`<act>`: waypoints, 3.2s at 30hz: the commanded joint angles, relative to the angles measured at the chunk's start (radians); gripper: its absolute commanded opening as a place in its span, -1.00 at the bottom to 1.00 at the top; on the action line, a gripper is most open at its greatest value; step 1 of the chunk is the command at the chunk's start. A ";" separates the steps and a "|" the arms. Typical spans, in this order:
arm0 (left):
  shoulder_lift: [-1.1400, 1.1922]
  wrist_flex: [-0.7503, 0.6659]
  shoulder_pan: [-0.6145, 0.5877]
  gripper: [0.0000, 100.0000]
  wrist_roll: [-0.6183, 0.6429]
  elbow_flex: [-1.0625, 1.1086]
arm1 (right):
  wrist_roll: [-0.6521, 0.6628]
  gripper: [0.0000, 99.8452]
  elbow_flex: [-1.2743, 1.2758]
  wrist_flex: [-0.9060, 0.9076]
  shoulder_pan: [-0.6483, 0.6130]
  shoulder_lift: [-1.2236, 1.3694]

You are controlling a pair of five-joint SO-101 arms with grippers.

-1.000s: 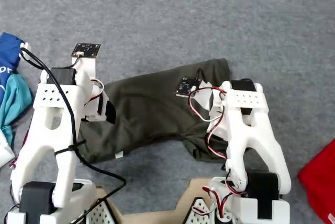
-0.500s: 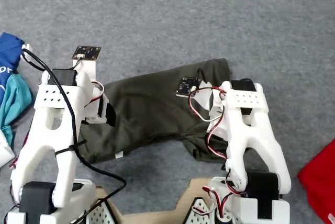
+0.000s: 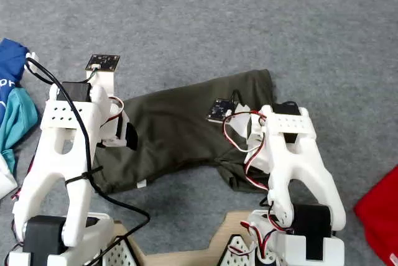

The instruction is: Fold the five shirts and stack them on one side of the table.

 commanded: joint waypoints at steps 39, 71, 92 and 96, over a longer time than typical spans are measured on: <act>-0.018 -0.230 0.000 -0.97 0.210 -0.137 | -0.172 -0.99 -0.549 0.170 -0.082 -0.096; 0.846 -0.215 -0.172 -0.96 0.083 -0.683 | -0.400 -0.99 -2.417 0.537 -0.081 1.480; 0.572 0.186 -0.103 -0.96 -0.066 -0.838 | -0.244 -0.86 -1.491 0.623 -0.097 0.627; 0.314 0.060 -0.077 -0.96 -0.064 -0.580 | -0.160 -0.86 -1.053 0.529 -0.097 0.294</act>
